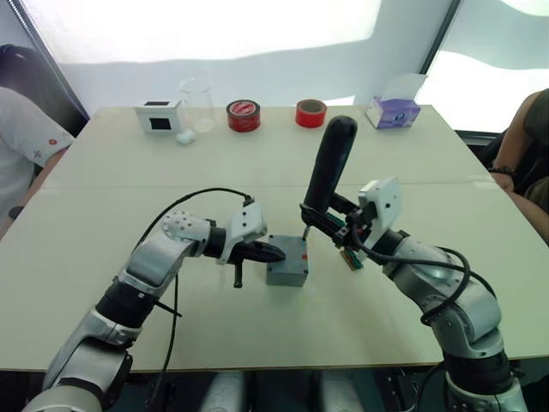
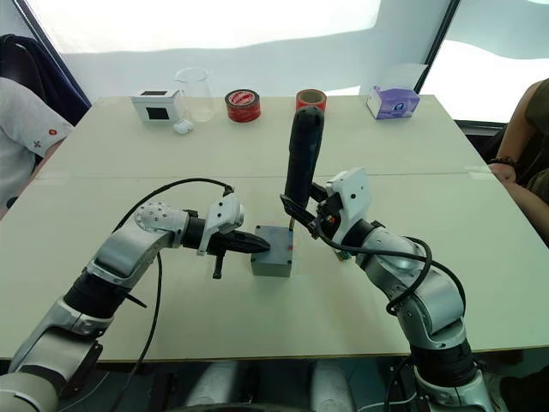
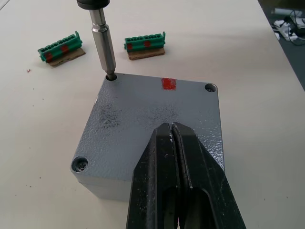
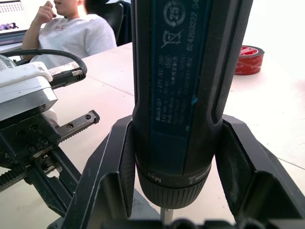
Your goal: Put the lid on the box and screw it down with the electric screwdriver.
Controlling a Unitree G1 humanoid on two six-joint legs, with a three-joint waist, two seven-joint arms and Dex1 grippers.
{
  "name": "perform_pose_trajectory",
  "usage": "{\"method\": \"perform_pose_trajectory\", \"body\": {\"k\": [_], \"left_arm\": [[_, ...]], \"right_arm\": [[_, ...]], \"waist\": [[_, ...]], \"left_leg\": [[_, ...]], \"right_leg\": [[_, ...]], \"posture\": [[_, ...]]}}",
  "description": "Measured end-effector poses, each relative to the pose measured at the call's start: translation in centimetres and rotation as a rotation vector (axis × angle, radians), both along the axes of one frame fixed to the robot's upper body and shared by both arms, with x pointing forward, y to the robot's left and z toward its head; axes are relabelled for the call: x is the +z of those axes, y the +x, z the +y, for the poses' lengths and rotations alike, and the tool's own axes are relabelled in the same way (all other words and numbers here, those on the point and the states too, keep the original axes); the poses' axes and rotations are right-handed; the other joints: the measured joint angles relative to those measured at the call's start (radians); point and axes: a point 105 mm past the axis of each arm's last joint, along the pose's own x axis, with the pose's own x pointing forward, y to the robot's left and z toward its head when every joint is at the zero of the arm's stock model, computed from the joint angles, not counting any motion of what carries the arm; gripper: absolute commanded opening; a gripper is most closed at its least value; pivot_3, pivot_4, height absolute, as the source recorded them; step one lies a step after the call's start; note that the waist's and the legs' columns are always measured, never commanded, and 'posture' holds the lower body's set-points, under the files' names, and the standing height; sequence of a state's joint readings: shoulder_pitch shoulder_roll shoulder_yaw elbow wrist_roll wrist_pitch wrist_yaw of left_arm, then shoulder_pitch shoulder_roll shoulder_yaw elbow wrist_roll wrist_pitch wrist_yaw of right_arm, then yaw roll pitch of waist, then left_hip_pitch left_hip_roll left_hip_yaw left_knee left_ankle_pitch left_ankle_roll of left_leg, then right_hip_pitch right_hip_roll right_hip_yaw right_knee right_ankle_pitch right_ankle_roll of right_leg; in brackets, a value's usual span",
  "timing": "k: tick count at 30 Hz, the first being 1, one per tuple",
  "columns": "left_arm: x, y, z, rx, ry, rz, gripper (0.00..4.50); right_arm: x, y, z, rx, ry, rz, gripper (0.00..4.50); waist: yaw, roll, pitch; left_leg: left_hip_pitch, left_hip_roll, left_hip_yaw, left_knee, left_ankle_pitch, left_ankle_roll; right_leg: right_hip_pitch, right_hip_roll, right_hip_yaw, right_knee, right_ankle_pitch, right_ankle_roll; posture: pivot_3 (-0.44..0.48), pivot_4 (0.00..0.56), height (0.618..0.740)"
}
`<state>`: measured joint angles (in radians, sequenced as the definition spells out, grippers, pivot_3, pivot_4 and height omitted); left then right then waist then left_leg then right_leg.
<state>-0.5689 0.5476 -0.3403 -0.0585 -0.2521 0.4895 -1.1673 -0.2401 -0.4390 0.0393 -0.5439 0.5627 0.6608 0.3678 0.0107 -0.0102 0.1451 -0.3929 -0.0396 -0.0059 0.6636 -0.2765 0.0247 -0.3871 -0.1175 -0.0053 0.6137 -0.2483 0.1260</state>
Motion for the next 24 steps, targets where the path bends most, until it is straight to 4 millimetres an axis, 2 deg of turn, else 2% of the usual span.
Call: {"method": "perform_pose_trajectory", "body": {"k": [24], "left_arm": [[-0.08,-0.08,0.13,-0.001,0.006,-0.004,0.00]], "right_arm": [[-0.04,-0.19,0.20,0.027,-0.015,0.000,1.77]], "waist": [[-0.001,-0.003,-0.003]], "left_leg": [[0.000,0.001,0.000,-0.004,-0.001,-0.001]], "right_leg": [[-0.001,-0.006,0.001,-0.003,-0.002,-0.004]], "posture": [[0.000,0.150,0.740]]}}
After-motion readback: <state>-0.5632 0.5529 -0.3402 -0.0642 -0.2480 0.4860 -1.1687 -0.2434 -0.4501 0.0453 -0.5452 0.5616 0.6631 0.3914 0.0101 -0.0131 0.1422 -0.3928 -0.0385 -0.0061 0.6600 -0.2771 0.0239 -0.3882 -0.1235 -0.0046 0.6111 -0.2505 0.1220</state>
